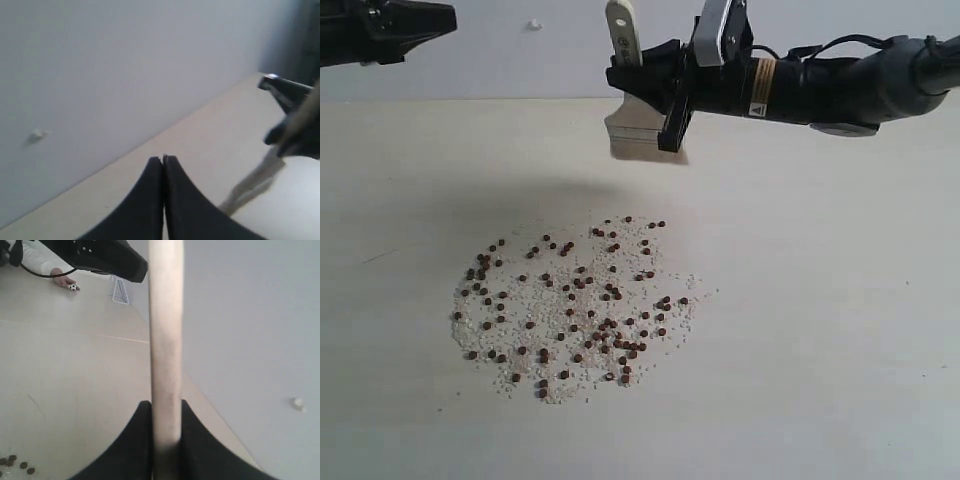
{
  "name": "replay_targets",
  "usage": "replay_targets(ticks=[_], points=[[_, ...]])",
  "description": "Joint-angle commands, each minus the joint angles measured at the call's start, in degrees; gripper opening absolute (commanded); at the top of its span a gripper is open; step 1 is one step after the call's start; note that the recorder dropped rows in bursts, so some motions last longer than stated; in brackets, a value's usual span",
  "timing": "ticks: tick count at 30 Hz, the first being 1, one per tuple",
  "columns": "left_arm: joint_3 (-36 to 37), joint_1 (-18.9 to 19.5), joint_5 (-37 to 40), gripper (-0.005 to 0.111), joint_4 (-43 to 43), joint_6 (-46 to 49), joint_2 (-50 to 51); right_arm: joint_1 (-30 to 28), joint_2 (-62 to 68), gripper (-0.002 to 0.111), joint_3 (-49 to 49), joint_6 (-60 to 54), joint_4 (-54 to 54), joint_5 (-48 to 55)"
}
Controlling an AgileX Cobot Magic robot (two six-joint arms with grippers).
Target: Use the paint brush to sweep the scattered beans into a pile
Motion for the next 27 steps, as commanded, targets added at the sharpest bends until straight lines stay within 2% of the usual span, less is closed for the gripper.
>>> replay_targets(ticks=[1,2,3,5,7,10,13,17,22,27], points=[[11.0,0.1,10.2,0.000,-19.8,15.4,-8.7,-0.1,-0.1,0.000,-0.4,-0.1,1.4,-2.9],[16.8,0.1,11.9,0.000,-32.3,25.2,-13.5,-0.1,-0.1,0.000,-0.4,0.1,1.4,-3.0],[20.2,0.1,12.0,0.000,-38.9,30.7,-16.4,-0.1,-0.1,0.000,-0.4,0.3,1.4,-3.0],[32.0,0.1,11.1,0.000,-61.5,48.8,-27.7,-0.1,-0.1,0.000,-0.4,0.3,1.8,-3.0],[39.3,0.1,9.7,0.000,-70.3,57.5,-37.1,-0.1,-0.1,0.000,-0.4,0.3,3.2,-3.0],[49.8,0.1,1.7,0.000,-77.4,63.2,-48.4,0.0,-0.1,0.000,-0.4,0.3,4.4,-3.0],[56.6,0.1,0.8,0.000,-82.7,66.2,-57.8,0.9,-0.1,0.000,-0.4,0.3,4.4,-3.0],[60.4,0.1,1.1,0.000,-84.1,69.4,-65.7,2.1,-0.1,0.000,-0.4,0.3,4.4,-3.0],[63.6,0.1,5.2,0.000,-85.8,70.5,-76.4,2.9,-0.1,0.000,-0.4,1.3,4.4,-3.0],[63.6,0.1,13.6,0.000,-89.3,76.0,-85.4,2.9,-0.1,0.000,-0.4,1.5,3.7,-3.0]])
